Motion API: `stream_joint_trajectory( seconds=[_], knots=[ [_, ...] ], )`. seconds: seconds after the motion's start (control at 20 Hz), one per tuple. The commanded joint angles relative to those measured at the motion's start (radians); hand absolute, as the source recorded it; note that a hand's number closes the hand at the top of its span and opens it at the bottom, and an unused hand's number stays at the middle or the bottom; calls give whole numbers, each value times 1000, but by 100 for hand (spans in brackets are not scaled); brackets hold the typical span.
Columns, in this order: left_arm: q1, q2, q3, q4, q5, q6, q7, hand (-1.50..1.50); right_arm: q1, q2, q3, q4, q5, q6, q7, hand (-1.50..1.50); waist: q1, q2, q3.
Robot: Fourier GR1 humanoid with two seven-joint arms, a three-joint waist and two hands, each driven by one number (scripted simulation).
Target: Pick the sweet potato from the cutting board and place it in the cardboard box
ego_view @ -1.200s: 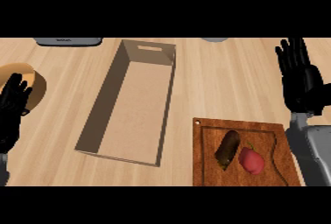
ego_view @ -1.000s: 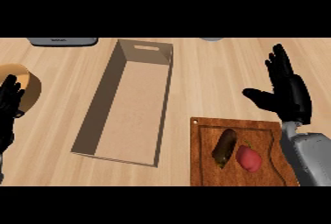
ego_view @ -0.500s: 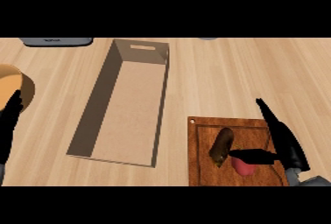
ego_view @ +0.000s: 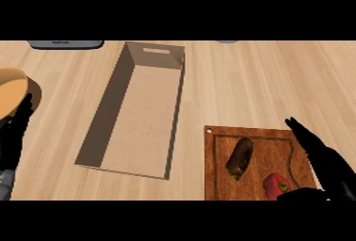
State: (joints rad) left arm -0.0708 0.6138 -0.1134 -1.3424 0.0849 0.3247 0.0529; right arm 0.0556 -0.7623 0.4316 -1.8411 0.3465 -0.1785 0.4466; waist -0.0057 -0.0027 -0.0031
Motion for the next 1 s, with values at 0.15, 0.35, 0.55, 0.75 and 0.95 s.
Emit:
stream_joint_trajectory(
  seconds=[0.15,0.35,0.55,0.75,0.95],
  knots=[
    [-44,-34,-17,36,-34,6,-3,0,-182,-70,95,-64,-25,362,327,-150,25,8,-1],
    [-65,-28,-1,53,-27,-24,5,0,-294,-34,101,8,-131,545,447,-150,26,9,1],
    [-40,-22,8,30,-38,-26,7,0,-398,50,131,141,-185,679,533,-150,31,7,2],
    [-59,-65,13,83,-54,-15,-20,0,-482,201,167,231,-216,703,656,-150,24,7,2],
    [-48,-60,22,55,-71,-16,-8,0,-538,191,151,368,-192,749,589,-150,23,6,3]
  ],
)
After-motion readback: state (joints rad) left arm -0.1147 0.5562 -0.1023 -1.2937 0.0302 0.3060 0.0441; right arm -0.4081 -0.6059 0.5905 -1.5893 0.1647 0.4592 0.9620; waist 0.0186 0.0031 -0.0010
